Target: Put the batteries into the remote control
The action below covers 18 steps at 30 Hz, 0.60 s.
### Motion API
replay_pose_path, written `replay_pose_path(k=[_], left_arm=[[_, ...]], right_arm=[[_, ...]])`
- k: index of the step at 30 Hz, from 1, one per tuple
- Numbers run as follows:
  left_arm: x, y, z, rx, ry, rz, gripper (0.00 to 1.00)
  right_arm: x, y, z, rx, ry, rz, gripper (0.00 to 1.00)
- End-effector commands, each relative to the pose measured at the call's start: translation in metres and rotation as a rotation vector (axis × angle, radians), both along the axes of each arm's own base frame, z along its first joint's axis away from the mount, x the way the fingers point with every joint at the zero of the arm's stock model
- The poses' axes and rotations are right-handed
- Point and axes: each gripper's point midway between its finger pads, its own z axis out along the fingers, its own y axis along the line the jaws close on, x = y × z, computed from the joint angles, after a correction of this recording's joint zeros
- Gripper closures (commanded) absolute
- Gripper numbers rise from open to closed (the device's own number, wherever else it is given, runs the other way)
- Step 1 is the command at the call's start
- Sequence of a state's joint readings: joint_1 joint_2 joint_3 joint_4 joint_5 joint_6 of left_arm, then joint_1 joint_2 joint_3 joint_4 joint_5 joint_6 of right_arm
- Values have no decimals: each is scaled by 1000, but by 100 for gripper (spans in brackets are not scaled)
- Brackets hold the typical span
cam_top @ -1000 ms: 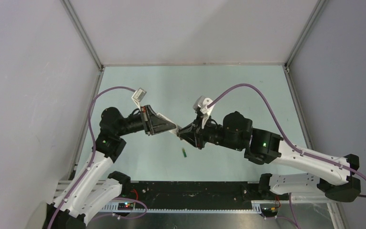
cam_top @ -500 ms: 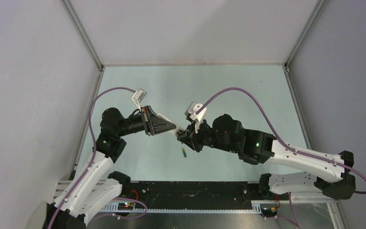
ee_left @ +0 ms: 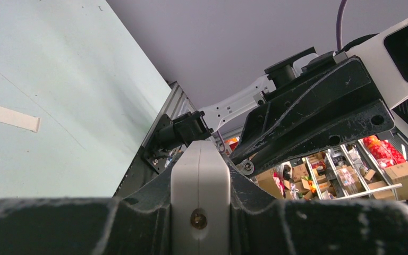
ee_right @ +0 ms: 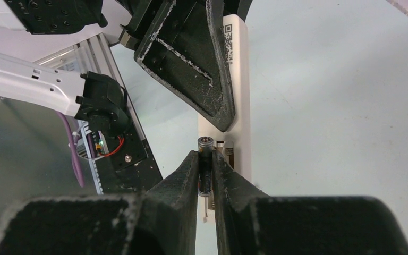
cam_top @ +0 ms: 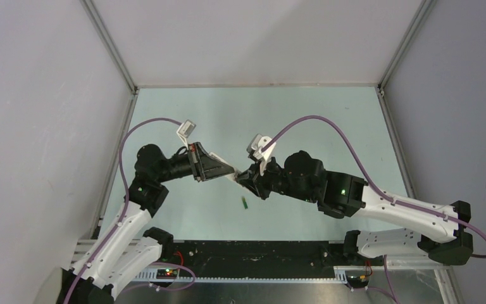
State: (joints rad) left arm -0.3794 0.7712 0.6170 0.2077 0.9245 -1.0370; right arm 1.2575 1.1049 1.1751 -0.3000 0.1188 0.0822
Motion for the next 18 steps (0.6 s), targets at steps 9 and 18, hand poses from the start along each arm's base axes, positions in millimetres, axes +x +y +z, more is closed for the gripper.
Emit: replay_pose_path(k=[9, 18], left_arm=[[-10, 0, 9, -18, -67, -32, 100], [-8, 0, 10, -21, -55, -27, 100]], right_arm=[[7, 3, 6, 4, -62, -4, 82], [7, 4, -6, -33, -64, 7, 82]])
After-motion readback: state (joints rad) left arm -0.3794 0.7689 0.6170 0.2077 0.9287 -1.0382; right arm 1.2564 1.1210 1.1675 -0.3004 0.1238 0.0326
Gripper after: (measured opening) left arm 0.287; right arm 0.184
